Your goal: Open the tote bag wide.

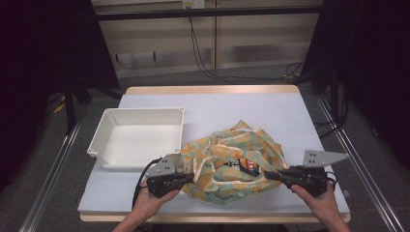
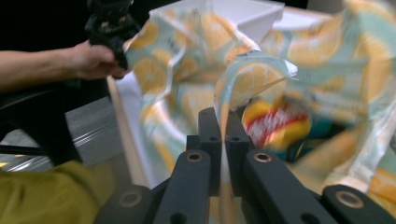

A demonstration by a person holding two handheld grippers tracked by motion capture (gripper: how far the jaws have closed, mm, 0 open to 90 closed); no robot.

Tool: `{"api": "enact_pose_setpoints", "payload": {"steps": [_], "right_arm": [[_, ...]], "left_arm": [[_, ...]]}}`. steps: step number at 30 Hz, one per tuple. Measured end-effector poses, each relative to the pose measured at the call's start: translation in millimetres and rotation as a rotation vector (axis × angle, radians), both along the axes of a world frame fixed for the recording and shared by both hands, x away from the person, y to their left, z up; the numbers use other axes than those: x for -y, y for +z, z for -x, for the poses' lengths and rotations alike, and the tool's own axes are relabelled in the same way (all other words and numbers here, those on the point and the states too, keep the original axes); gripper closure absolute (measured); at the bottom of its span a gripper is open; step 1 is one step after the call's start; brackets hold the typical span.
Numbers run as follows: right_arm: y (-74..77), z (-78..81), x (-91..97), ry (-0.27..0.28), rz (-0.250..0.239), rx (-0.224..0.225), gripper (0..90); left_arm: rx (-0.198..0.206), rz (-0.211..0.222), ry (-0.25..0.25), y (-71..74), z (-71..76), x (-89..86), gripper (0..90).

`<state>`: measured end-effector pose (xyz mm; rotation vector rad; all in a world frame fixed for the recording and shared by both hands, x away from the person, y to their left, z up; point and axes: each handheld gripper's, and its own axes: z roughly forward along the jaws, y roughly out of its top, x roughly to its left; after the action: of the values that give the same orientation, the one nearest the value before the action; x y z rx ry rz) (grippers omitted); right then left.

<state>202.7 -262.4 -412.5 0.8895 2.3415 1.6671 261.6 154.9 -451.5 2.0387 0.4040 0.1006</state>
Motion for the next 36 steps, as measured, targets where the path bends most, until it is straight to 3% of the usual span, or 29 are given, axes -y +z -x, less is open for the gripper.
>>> {"api": "enact_pose_setpoints", "payload": {"steps": [1,2,4,5,6,8,10,11,13,14,15,16,17,18,22,23,24,25,28,29,32,33,34,35,36], "right_arm": [[-14.3,8.3,2.8,0.001,0.021,-0.027,89.6],[-14.3,8.3,2.8,0.001,0.021,-0.027,89.6],[-29.3,13.5,7.1,-0.005,0.040,-0.055,88.6],[-41.6,15.7,11.2,-0.017,0.080,-0.089,88.8],[-41.6,15.7,11.2,-0.017,0.080,-0.089,88.8],[-55.9,14.5,18.8,-0.049,0.123,-0.128,88.8],[-59.0,14.0,21.6,-0.066,0.135,-0.137,87.8],[-60.8,12.6,26.3,-0.087,0.131,-0.146,80.5],[-58.1,12.8,27.3,-0.092,0.123,-0.138,79.5],[-53.8,13.3,27.3,-0.085,0.113,-0.122,77.3],[-43.5,14.5,26.2,-0.089,0.095,-0.091,70.2],[-43.5,14.5,26.2,-0.089,0.095,-0.091,70.2],[-32.7,14.5,25.1,-0.094,0.083,-0.059,64.0],[-32.7,14.5,25.1,-0.094,0.083,-0.059,64.0],[-8.8,9.8,24.0,-0.112,0.060,-0.011,50.6],[-4.0,8.2,24.4,-0.120,0.059,-0.001,49.7],[-4.0,8.2,24.4,-0.120,0.059,-0.001,49.7],[5.6,5.5,26.5,-0.125,0.042,0.018,45.3],[18.2,1.2,28.6,-0.142,0.028,0.036,49.7],[21.3,-1.6,29.4,-0.148,0.027,0.046,52.4],[25.8,-9.6,30.2,-0.163,0.032,0.053,53.9],[29.2,-20.9,30.3,-0.182,0.028,0.057,52.3],[29.2,-20.9,30.3,-0.182,0.028,0.057,52.3],[32.4,-34.2,28.7,-0.194,0.036,0.063,48.2],[32.4,-34.2,28.7,-0.194,0.036,0.063,48.2]], "left_arm": [[-0.019,-0.019,0.004,-5.4,1.6,-3.9,90.0],[-0.019,-0.019,0.004,-5.4,1.6,-3.9,90.0],[-0.033,-0.040,0.010,-10.6,1.0,-5.2,90.0],[-0.045,-0.043,0.012,-13.1,-1.1,-5.6,90.0],[-0.045,-0.043,0.012,-13.1,-1.1,-5.6,90.0],[-0.047,-0.039,0.025,-14.2,-2.9,-4.4,90.0],[-0.049,-0.031,0.037,-13.8,-5.0,-4.5,89.9],[-0.049,0.003,0.050,-10.5,-6.2,-6.0,88.4],[-0.036,0.007,0.053,-6.5,-6.2,-7.7,85.0],[-0.026,0.029,0.064,-2.6,-5.8,-8.8,82.0],[-0.022,0.079,0.064,6.0,-5.6,-11.5,77.2],[-0.022,0.079,0.064,6.0,-5.6,-11.5,75.0],[-0.014,0.095,0.070,10.3,-5.2,-13.1,72.3],[-0.003,0.106,0.077,14.2,-5.4,-14.4,72.3],[0.020,0.143,0.105,29.0,-6.2,-19.1,63.9],[0.029,0.176,0.106,37.0,-8.2,-21.4,63.3],[0.029,0.176,0.106,37.0,-8.2,-21.4,62.2],[0.039,0.188,0.113,45.4,-11.4,-22.6,60.9],[0.052,0.202,0.119,53.8,-14.8,-23.1,58.7],[0.062,0.226,0.115,62.7,-19.3,-20.2,57.9],[0.065,0.231,0.083,72.1,-24.3,-9.5,53.5],[0.073,0.221,0.070,76.0,-26.0,-1.7,52.1],[0.073,0.222,0.050,78.5,-28.2,8.3,52.1],[0.060,0.195,0.016,80.1,-34.0,30.0,48.0],[0.060,0.195,0.016,80.1,-34.0,30.0,46.4]]}}
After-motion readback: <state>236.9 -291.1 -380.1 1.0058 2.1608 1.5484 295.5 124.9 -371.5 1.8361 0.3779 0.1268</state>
